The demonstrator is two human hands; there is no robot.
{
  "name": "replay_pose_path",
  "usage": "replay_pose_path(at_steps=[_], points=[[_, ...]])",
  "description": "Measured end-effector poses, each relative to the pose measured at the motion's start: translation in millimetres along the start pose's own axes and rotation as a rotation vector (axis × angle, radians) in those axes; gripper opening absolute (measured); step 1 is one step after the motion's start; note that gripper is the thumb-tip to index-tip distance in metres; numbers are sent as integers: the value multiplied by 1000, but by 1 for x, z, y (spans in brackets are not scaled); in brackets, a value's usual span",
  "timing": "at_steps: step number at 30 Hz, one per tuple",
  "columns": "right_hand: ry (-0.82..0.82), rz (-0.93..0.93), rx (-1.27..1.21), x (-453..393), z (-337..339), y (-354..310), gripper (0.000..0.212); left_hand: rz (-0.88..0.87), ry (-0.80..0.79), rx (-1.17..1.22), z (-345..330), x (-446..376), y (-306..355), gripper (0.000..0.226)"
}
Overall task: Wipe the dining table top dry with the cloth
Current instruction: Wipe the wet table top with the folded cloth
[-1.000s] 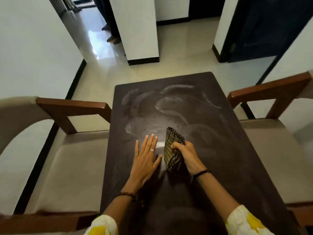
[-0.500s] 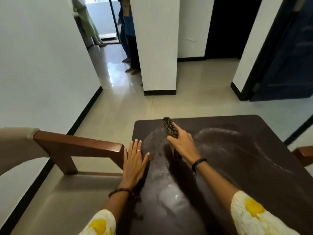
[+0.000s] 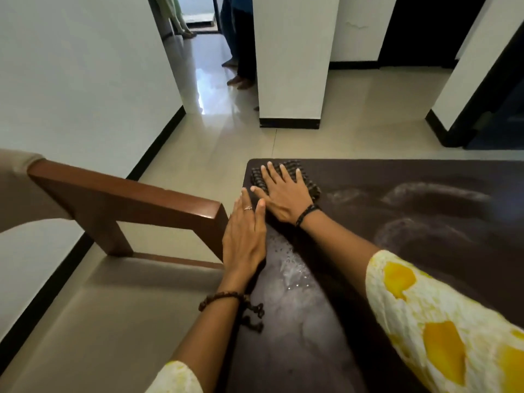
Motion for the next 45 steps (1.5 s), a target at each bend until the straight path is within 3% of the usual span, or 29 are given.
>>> replay_pose_path(at_steps=[6,11,19,26,32,35,40,42,45], points=[[-26,43,-5,-40,-7,-15,63,52,-9,91,6,5,1,72],[-149,47,70,-67,-6,-6,58,38,-44,23,4,1,1,55],[-106,122,-41,18,7,25,52,91,-56,67,10,4,0,54],[-105,-56,-43,-39,5,8,57,-4,-49,-46,11,1,9,59],[-97,81,-32,-19,7,14,55,9,-87,-153,5,-1,3,59],[-43,-26,-34,-5,33,75,53,2,-82,-220,4,-4,3,60],[63,-386,-69,34,69,181,55,9,-37,-225,3,-5,6,60],[70,-468,-82,35,68,183,57,6,-33,-240,3,-5,7,60],[58,-440,-85,21,53,141,60,7,-36,-248,2,-6,5,60]])
Point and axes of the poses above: each hand's wrist, its own x-axis away from the middle knuckle, its own z-axis out of the back of the hand, y = z × x, the point moved 6 cm from there along -x, towards the middle knuckle, and after that the axes turned 12 degrees about -x, right-handed, at the moved point
